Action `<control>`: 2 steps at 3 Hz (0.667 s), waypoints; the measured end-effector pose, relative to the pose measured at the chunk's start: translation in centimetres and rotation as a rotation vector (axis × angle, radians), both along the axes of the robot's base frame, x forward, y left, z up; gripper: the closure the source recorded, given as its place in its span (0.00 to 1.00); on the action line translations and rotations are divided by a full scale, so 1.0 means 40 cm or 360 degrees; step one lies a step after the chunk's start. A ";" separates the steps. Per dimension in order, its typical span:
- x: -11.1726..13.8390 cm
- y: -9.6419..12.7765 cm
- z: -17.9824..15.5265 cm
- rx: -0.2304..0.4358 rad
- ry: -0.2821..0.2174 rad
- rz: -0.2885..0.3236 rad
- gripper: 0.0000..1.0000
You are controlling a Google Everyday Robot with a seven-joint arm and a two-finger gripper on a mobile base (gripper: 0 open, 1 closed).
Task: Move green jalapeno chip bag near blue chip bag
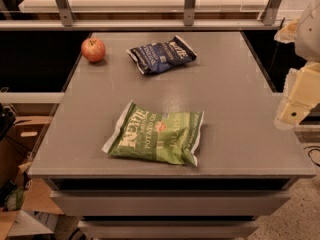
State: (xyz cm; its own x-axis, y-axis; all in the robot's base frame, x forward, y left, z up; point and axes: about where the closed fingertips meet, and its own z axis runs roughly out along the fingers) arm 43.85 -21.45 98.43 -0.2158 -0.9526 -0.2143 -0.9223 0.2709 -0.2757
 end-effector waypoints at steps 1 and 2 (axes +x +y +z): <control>0.001 0.004 0.002 0.0000 -0.0005 0.0008 0.00; 0.011 0.053 -0.011 0.0020 0.0023 0.0104 0.00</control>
Offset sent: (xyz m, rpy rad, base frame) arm 0.0093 0.0457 -0.0172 0.0299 0.0611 0.1495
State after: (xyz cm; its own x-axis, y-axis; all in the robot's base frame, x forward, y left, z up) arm 44.28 -19.34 97.99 -0.1566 -0.9620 -0.2235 -0.9420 0.2135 -0.2591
